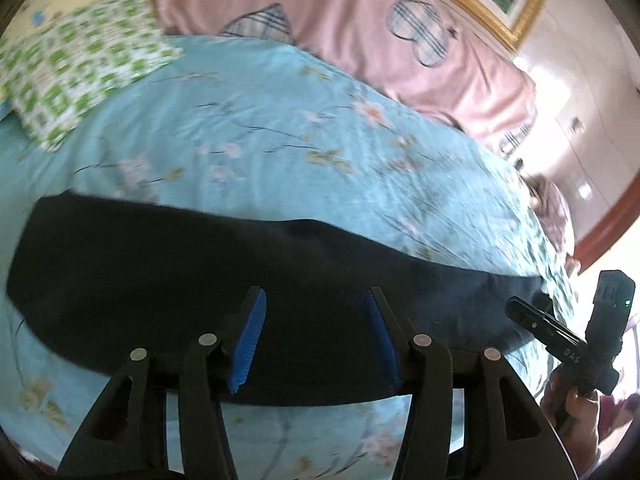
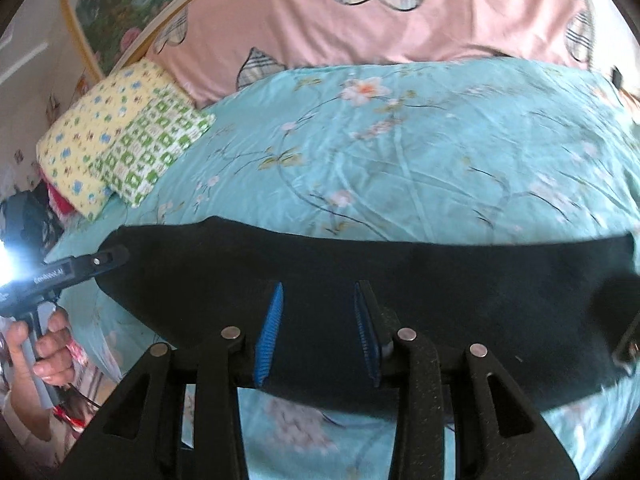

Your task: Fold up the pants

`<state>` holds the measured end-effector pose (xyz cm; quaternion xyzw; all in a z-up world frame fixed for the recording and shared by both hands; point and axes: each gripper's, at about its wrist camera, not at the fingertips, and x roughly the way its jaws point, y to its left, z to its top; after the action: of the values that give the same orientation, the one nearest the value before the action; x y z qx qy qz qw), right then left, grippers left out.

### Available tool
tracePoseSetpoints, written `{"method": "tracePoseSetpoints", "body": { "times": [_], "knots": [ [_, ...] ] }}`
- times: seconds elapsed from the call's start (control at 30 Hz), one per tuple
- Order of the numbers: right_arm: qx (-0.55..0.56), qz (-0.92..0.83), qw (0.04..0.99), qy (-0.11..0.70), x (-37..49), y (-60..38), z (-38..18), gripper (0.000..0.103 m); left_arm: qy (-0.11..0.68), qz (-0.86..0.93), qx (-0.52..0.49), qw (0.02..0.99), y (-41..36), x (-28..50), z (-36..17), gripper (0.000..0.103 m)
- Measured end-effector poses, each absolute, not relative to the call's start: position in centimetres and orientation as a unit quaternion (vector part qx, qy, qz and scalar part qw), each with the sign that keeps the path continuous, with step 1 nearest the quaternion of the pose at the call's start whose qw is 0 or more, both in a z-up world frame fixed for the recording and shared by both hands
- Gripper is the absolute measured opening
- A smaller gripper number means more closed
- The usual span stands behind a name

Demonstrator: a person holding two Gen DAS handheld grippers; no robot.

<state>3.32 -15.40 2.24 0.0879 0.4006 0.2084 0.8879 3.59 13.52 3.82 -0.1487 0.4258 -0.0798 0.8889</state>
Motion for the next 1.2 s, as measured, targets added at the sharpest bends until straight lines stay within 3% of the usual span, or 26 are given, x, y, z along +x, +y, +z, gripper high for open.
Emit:
{"method": "tracePoseSetpoints", "body": {
  "times": [0.13,1.2],
  "knots": [
    [0.105,0.186,0.896,0.389,1.8,-17.7,2.6,0.046,0.433,-0.111,-0.127,0.886,10.2,4.7,4.2,0.054],
    [0.287,-0.008,0.884,0.369,-3.7,-33.5,-0.8,0.047,0.477,-0.337,0.043,0.810,-13.1,12.4,5.1,0.064]
  ]
}}
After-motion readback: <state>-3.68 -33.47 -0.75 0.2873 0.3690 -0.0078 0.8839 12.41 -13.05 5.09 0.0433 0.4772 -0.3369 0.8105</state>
